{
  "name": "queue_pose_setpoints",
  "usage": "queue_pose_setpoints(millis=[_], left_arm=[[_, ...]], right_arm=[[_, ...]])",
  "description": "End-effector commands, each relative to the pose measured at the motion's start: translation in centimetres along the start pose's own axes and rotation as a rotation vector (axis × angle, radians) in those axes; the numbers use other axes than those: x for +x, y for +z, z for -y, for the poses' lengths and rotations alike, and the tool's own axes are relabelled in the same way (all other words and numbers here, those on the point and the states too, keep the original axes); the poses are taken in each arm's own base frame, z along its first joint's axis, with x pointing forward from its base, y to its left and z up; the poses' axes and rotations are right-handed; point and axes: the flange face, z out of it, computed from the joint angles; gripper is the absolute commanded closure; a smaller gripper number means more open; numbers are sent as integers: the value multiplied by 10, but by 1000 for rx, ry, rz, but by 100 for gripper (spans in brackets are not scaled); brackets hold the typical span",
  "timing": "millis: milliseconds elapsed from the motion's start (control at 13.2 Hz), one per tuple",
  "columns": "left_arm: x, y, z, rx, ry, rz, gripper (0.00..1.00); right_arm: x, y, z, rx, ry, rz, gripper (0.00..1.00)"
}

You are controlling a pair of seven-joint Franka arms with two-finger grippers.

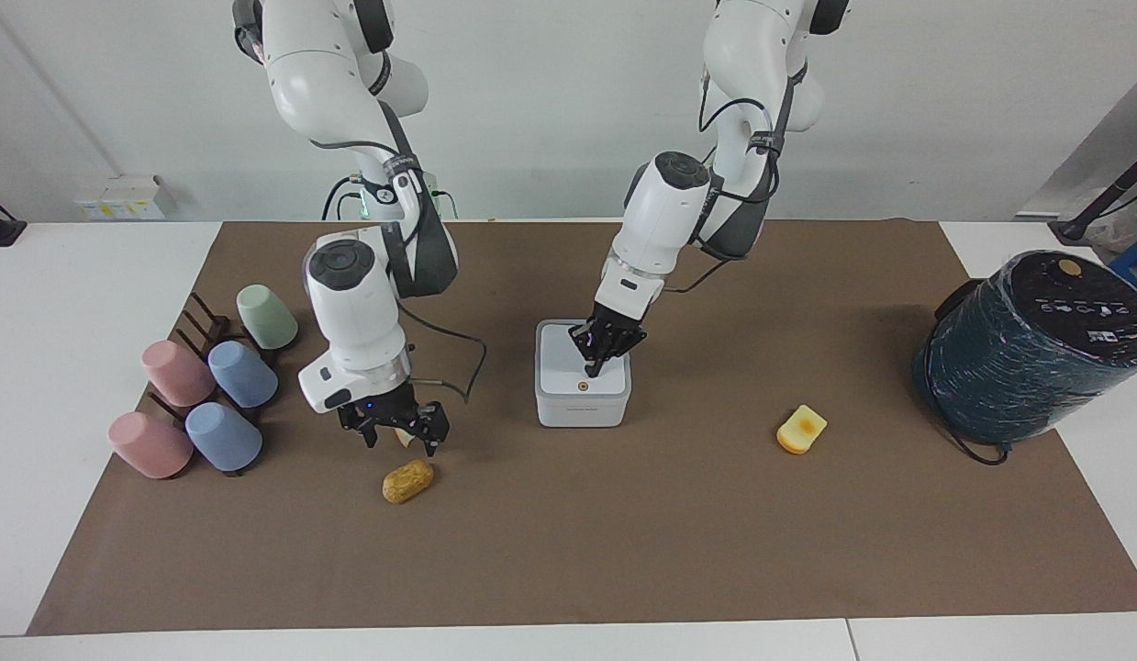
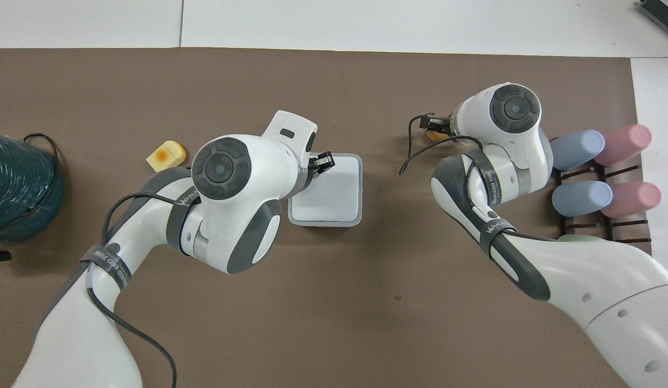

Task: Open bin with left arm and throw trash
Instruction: 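Lift the bin lid with the left gripper while the right gripper grasps the snack, then grasp the toast slice with the left gripper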

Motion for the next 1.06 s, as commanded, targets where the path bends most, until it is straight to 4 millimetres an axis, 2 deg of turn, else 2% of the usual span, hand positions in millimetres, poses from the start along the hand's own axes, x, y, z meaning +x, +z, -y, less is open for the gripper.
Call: queue_pose_setpoints(millis=[0, 76, 228, 304, 456, 532, 608, 684, 760, 836, 988], left_arm=[[56, -61, 21, 63, -20, 68, 100], [73, -77, 36, 80, -8, 89, 100], [101, -89, 73, 107, 25, 120, 100], [113, -92, 87, 100, 62, 110, 100], [137, -97, 121, 98, 131, 96, 100], [146, -97, 135, 95, 166, 88, 100], [152, -97, 148, 89, 211, 70, 95], [155, -92, 159, 86, 251, 48, 94], [156, -86, 176, 86, 300, 23, 89], [153, -76, 189, 88, 361, 13, 78], [158, -63, 206, 98, 433, 8, 49]], right_arm=[[7, 12, -1, 6, 20, -29, 0], [8, 15, -1, 13, 21, -37, 0], [7, 16, -1, 15, 36, -32, 28], [7, 17, 0, 13, 49, -32, 48], [7, 15, 2, 15, 49, -36, 100], [14, 4, 1, 25, 54, -57, 100], [23, -10, -1, 31, 63, -76, 100], [25, -27, 0, 38, 65, -90, 100], [23, -54, 6, 46, 60, -101, 100], [19, -82, 15, 41, 51, -96, 100], [-2, -131, 48, 56, -2, -87, 100]])
